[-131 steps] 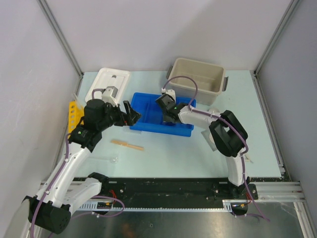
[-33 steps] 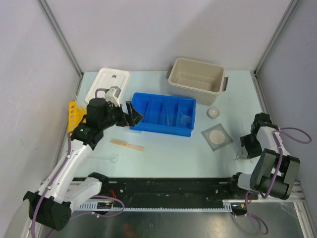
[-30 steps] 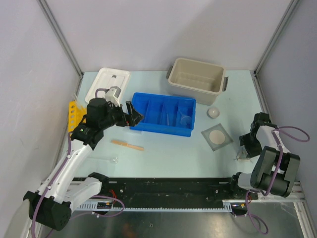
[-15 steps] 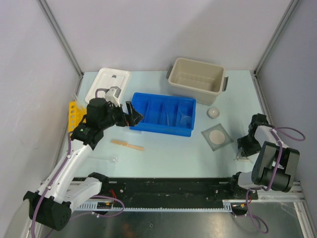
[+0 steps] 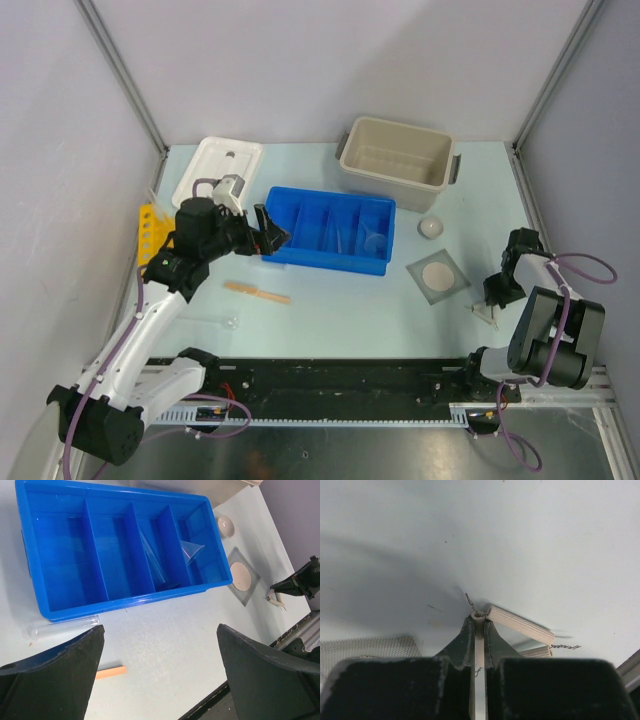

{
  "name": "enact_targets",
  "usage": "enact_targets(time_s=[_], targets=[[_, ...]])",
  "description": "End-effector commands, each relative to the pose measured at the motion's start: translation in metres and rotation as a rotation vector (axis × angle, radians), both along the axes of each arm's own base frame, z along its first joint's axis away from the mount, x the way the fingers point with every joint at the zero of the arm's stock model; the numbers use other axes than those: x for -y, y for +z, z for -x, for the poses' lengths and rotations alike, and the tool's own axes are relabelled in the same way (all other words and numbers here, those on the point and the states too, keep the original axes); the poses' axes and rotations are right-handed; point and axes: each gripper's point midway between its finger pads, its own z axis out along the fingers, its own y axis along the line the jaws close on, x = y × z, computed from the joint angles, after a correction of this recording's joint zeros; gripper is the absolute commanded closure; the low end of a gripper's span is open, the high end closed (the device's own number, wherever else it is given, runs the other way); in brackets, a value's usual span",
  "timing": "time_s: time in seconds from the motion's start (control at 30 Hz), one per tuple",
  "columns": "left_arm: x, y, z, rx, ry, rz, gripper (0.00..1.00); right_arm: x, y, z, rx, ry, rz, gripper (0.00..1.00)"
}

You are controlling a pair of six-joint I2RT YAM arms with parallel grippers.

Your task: Organize the chemistry lab equipment

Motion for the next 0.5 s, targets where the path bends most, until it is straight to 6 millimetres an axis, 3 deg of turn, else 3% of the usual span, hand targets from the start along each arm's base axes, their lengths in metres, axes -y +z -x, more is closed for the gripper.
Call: enact_targets(time_s=[0.0,0.3,0.47], targets=[[0.007,0.010,0.000,0.020,-0.025,0.030,0.01,0.005,0.002,-0.012,0.074,0.007,0.032,1.00],[0.007,0.012,0.001,0.023,-0.025,0.032,0.01,0.011,0.071,-0.044,0.322,0.084,0.150,1.00],[0.008,0.012,0.001,0.023,-0.029,0.031,0.01,-0.006,0.123,-0.076,0.472,0.259,0.218,1.00]])
